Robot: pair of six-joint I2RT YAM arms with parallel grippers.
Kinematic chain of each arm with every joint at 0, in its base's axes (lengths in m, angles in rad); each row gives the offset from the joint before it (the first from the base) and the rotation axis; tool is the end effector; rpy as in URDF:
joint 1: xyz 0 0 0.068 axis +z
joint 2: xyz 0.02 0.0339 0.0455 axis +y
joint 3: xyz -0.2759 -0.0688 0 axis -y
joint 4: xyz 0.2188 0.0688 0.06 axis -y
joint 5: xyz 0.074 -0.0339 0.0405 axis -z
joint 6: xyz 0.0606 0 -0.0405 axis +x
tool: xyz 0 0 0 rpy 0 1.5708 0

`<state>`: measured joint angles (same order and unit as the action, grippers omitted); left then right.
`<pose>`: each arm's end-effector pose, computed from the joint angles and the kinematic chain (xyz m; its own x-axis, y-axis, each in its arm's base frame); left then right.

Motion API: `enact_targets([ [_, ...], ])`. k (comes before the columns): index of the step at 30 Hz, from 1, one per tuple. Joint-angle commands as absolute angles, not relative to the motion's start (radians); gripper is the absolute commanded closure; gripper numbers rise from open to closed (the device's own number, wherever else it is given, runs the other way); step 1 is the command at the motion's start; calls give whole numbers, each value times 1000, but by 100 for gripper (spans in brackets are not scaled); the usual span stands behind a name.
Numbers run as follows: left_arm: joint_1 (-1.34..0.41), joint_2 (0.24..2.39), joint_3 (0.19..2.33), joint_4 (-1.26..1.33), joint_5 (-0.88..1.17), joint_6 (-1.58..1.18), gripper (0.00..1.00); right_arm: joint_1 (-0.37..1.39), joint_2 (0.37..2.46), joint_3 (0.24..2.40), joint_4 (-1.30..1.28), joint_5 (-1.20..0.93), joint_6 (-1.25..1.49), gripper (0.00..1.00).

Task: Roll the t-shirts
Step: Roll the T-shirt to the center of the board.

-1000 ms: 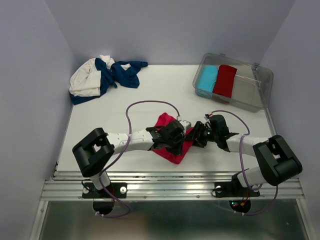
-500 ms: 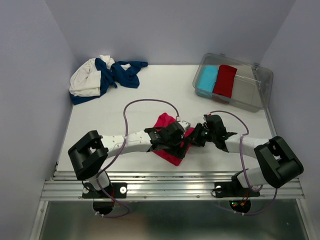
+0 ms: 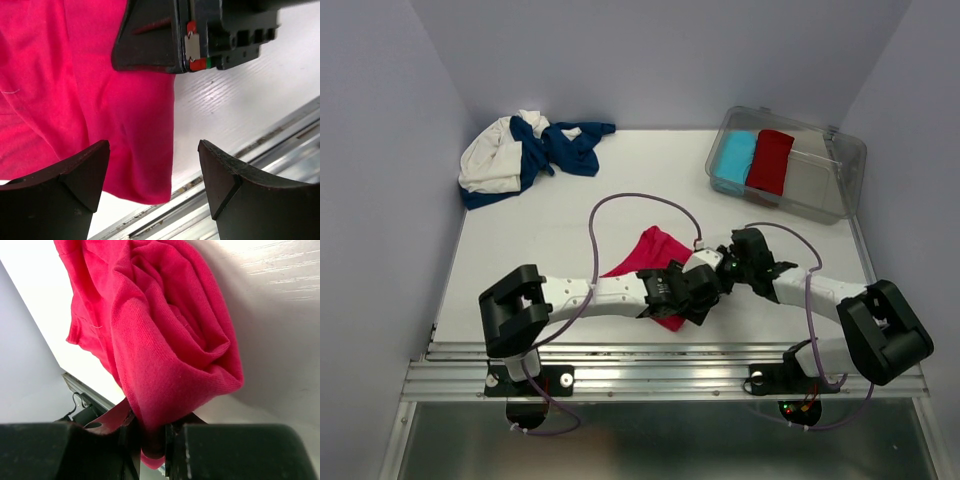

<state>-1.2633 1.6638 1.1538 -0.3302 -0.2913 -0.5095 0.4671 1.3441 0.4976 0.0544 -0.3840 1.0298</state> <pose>0.1237 -0.3321 0.2354 -0.6138 0.3892 -0.6869 0.6364 0.7588 -0.1387 0.2035 0.1280 0.1656 -0.8866 0.4430 -0.1331 0.2088 0.6401 0.7394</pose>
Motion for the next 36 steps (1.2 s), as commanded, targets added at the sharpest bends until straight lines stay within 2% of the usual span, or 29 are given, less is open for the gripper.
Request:
enact_targets([
  [1,-1298,1721,1209,-400,-419,-528,18,477,1307,552,43,-365,1048,99],
  [9,-1324,1824,1273,-466,-525,-566,26,477,1299,557,31,-356,1046,99],
  [12,-1324,1839,1281,-474,-546,-566,34,477,1295,554,26,-353,1046,99],
  [13,-1324,1847,1284,-474,-551,-560,41,477,1292,552,25,-348,1048,99],
  [14,-1324,1850,1284,-472,-551,-558,41,477,1290,552,23,-348,1046,99],
  [16,-1324,1855,1279,-469,-555,-551,50,477,1292,551,21,-345,1046,99],
  [17,-1324,1856,1279,-471,-555,-549,59,477,1289,548,21,-344,1048,99],
  [20,-1322,1845,1272,-457,-543,-538,72,477,1289,543,20,-339,1048,99],
  [21,-1322,1839,1263,-448,-535,-529,82,477,1289,543,18,-339,1048,99],
  [22,-1319,1826,1256,-430,-510,-523,87,477,1287,540,18,-337,1046,99],
  [23,-1316,1818,1241,-420,-491,-517,100,477,1287,538,17,-336,1045,99],
  [26,-1293,1772,1197,-364,-408,-496,100,477,1282,541,6,-331,1035,79],
  [27,-1287,1757,1183,-332,-385,-485,100,477,1279,543,3,-325,1029,62],
  [29,-1258,1707,1152,-293,-298,-476,100,477,1261,548,-24,-302,1022,46],
  [30,-1247,1674,1119,-252,-266,-468,100,477,1253,555,-50,-290,1016,34],
  [33,-1201,1625,1051,-169,-137,-462,100,477,1223,575,-107,-242,999,22],
  [36,-1155,1565,994,-102,-17,-460,100,477,1183,592,-156,-189,982,15],
])
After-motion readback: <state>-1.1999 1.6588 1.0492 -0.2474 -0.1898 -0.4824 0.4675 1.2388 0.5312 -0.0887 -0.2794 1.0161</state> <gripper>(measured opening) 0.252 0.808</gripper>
